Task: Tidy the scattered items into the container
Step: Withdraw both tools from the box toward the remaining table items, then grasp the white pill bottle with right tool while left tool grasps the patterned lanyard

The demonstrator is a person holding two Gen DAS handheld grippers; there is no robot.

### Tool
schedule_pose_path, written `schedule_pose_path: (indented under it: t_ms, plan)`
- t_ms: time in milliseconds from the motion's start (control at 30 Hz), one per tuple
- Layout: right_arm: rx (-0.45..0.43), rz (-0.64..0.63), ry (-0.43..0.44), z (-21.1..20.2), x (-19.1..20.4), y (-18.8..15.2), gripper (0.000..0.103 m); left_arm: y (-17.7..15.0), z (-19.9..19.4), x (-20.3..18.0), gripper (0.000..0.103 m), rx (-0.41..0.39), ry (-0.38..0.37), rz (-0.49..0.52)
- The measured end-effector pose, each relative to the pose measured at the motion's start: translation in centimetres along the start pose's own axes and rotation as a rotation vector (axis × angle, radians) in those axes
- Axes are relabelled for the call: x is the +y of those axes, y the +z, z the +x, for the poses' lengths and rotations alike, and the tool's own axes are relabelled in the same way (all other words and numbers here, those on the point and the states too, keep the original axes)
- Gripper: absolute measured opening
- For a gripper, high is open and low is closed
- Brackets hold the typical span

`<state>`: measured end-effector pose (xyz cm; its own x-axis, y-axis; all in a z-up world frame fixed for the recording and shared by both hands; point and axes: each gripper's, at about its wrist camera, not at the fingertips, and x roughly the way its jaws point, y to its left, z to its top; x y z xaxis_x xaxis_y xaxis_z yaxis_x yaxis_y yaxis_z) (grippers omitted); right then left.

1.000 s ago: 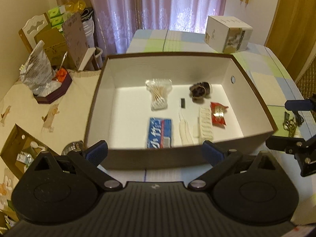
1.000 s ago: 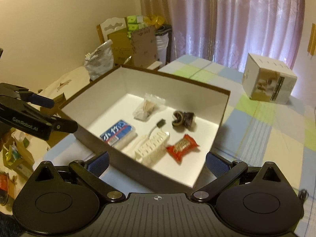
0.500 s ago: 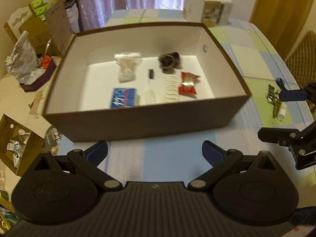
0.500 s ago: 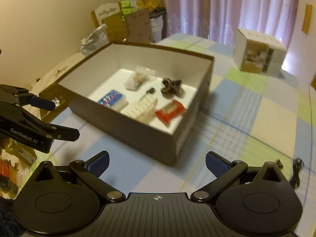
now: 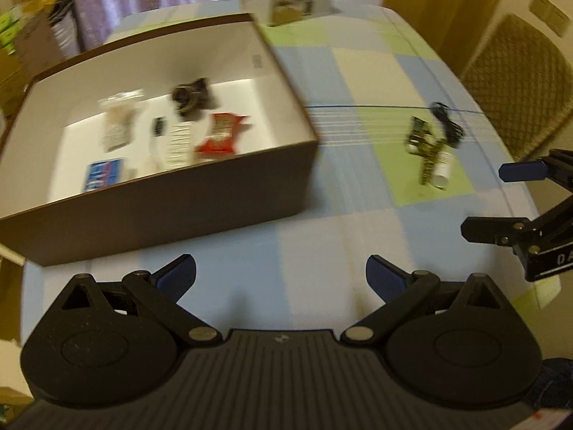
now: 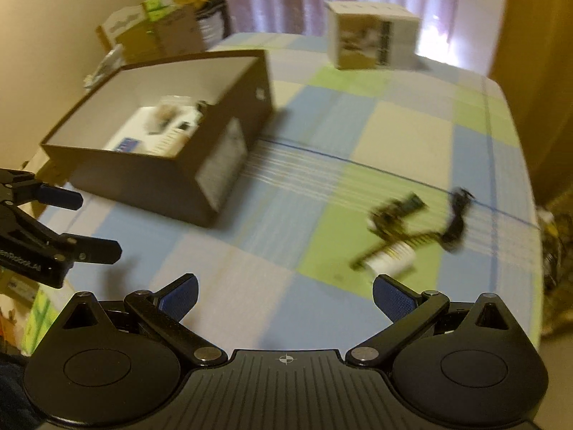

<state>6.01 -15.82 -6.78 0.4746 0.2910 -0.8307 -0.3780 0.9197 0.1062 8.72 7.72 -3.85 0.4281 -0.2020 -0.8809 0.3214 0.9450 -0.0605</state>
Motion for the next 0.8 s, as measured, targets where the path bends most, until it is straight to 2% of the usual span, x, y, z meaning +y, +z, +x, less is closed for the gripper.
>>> schedule_pose_path:
  t_ms: [300,533,600,667,800]
  plan:
    - [0.0,0.052,-0.056,-0.9,-5.8,-2.5,0.101,1.2,2.4,-5.9,0.096,-0.015,-0.076,0.081]
    - [-0.03,0.032,-0.044,0.3,-8.7,-3.5,0.101,2.1,4.7,-8.4,0.095,-0.016,-0.081,0.101]
    - [-0.041,-0.002,-0.031,0.9,-9.1,-3.6,0.096,2.3,5.5,-8.9,0.093,-0.012,-0.078,0.105]
    - [-0.038,-0.033,-0.019,1.7,-9.5,-3.6,0.087,2.6,6.2,-9.2,0.093,-0.01,-0.072,0.109]
    - [-0.047,-0.09,0.019,3.0,-10.1,-3.2,0.08,3.1,7.3,-9.4,0.093,-0.005,-0.065,0.107]
